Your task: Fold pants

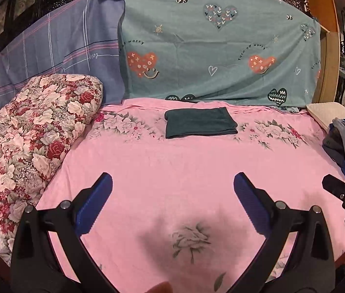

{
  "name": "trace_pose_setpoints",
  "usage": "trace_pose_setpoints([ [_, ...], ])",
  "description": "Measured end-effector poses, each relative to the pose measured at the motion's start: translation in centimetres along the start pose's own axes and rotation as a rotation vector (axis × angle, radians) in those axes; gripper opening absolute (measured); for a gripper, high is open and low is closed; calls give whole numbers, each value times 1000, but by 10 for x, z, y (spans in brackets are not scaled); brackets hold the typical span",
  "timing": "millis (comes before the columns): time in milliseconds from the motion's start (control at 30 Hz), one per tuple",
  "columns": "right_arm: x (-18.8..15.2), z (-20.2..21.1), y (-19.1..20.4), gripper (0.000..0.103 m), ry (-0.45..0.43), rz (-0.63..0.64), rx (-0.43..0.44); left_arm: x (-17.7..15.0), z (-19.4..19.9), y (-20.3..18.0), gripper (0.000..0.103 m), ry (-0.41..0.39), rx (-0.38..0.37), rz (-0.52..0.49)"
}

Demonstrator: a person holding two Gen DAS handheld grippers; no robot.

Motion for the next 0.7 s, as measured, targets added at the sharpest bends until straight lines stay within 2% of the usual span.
trace_pose_setpoints([
  [133,-16,12,-1,102,7,-1,-1,-13,20,-13,101,-6,-10,-10],
  [300,-23,20,-2,102,-1,-9,-19,-14,26,-18,101,-23,-2,-9],
  [700,-25,18,-4,102,1,-13,-22,-16,11,-14,101,18,17,7],
])
Point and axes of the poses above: each gripper's, at about its wrist camera, not at the fingertips, and z roughly against the way its jaws point, y to its left, x to its top, the point moved 8 cm from there along -z, roughly the way its jaws point, and after that the axes turned 9 degrees about -x, right-handed, at the moved point
